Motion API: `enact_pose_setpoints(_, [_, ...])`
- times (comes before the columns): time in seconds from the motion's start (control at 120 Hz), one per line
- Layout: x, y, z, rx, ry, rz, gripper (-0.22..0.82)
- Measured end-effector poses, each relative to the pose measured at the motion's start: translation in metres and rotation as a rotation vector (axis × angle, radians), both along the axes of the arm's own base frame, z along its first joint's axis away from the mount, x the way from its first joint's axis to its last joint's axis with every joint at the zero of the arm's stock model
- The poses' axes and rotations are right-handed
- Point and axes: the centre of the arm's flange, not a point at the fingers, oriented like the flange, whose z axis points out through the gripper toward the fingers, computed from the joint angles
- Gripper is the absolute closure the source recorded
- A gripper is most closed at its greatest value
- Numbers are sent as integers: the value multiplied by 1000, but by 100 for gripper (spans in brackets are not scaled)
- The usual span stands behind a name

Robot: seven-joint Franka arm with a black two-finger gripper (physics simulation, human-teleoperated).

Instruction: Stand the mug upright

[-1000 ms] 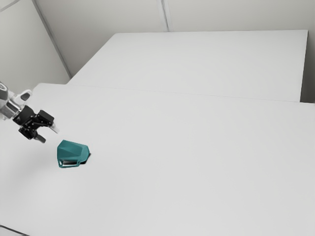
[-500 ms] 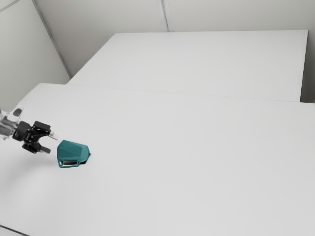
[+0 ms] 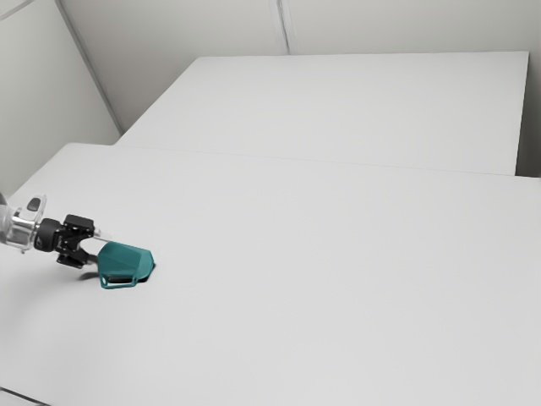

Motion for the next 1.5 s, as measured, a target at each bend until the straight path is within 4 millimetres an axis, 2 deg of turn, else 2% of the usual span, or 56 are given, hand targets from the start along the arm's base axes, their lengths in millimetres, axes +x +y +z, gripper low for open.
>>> enact_pose_setpoints(0.317, [2,-9,1,-44,-62,-37,57])
enact_pose_setpoints(0.492, [3,-12,3,-56,-89,-56,71])
enact_pose_setpoints(0.942, [7,-19,11,-59,-146,-102,78])
enact_pose_setpoints(1.058, [8,-21,20,-51,-166,-115,78])
enact_pose_setpoints(1.133, [13,-26,32,-39,-188,-135,79])
enact_pose_setpoints(1.217, [23,-26,51,6,-206,-180,79])
enact_pose_setpoints(1.325, [46,-37,77,82,-215,-277,79])
enact_pose_setpoints(1.4, [66,-57,87,130,-213,-351,79])
enact_pose_setpoints(1.5, [95,-93,94,194,-216,-438,79])
